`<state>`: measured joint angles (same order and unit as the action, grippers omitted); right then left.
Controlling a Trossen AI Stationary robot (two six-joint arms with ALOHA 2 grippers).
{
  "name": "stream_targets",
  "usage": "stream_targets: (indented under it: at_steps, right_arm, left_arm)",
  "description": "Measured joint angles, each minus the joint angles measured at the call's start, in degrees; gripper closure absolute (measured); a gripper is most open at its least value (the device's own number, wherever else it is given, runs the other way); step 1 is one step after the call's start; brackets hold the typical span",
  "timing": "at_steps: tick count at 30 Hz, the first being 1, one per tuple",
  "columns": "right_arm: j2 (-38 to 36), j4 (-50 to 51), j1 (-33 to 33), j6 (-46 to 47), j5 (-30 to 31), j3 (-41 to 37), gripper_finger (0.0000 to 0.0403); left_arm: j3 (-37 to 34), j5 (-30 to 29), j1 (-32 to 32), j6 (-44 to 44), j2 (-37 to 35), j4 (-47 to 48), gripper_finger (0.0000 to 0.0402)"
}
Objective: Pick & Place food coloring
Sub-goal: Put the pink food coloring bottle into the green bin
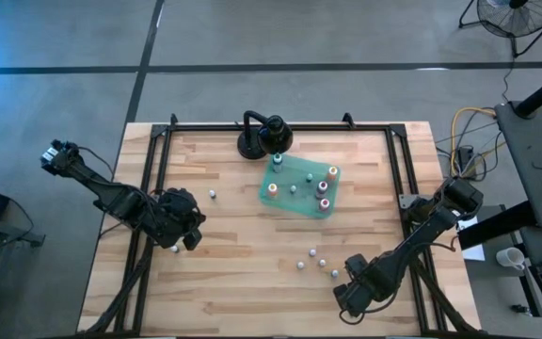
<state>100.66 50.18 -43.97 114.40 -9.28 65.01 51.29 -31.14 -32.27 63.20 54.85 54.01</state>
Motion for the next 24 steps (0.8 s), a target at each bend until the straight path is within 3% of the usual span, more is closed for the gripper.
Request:
stream_targets:
  at_steps: [11,24]
  right_arm:
    - [-0.02,-0.45,0.01,0.05,0.0,-0.02,0.0316]
    - [-0.04,-1.16,0.01,0.71,0.02,-0.79,0.0291]
  left_arm:
    - [0.0,-0.02,-0.01,-0.01,0.0,0.0,0.0401]
    - [0.0,-0.01,-0.02,0.0,0.0,0.01,0.0401]
